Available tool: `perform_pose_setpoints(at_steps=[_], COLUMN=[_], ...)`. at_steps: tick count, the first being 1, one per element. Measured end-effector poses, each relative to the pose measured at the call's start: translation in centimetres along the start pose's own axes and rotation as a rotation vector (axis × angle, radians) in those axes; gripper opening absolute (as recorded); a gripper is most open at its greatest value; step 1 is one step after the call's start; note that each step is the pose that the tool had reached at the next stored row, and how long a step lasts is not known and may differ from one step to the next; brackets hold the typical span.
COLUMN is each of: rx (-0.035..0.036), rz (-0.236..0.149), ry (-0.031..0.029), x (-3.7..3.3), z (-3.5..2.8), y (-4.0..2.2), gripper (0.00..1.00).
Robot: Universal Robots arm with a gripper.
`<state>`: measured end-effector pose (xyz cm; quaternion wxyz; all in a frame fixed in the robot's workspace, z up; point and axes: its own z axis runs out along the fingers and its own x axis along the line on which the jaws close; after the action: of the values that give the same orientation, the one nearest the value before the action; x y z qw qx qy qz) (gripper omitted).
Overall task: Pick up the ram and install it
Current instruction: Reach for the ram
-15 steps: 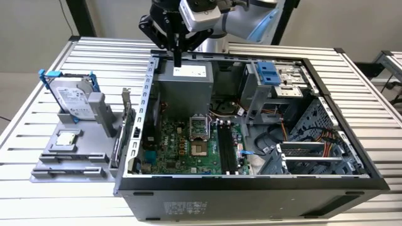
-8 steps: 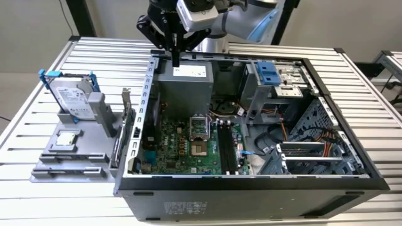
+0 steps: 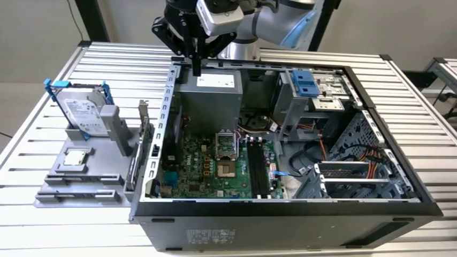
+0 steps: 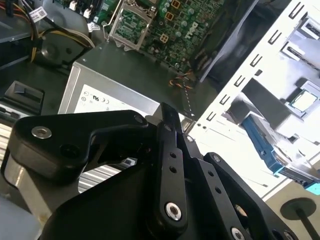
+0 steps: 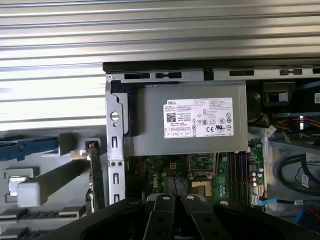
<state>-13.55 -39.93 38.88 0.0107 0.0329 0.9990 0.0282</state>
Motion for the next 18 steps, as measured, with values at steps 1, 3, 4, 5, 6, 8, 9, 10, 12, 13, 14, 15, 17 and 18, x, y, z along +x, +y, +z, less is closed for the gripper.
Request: perform_pose_setpoints(at_steps=[1,3,4,5,6,8,9,10,12,13,14,15,17,18], rx=[0.0,0.0,0.0001,0.0001,0.0001,0.0001,0.0001,0.0,0.0,0.0,0.0001,0.0001,0.0001,0.0], rz=[0.0,0.0,0.0,0.0,0.0,0.0,0.0,0.0,0.0,0.0,0.0,0.0,0.0,0.0], ry=[0.0001,0.0003,0.0004,0.0005,0.0005,0.0005,0.0005,0.0005,0.0005,0.0005,0.0005,0.0005,0.0005,0.0005], x=[0.04,0.12,0.17,0.22,0.28,0.42,0.5,0.59,0.75,0.82,0.9,0.96,1.08,1.15], z=[0.0,0.0,0.0,-0.01,-0.01,-0.01,-0.01,-0.02,-0.02,-0.02,-0.02,-0.02,-0.03,-0.03], y=[0.0,-0.01,-0.01,-0.01,-0.02,-0.03,-0.03,-0.04,-0.05,-0.05,-0.06,-0.06,-0.07,-0.08], gripper=[0.0,0.0,0.0,0.0,0.0,0.0,0.0,0.0,0.0,0.0,0.0,0.0,0.0,0.0])
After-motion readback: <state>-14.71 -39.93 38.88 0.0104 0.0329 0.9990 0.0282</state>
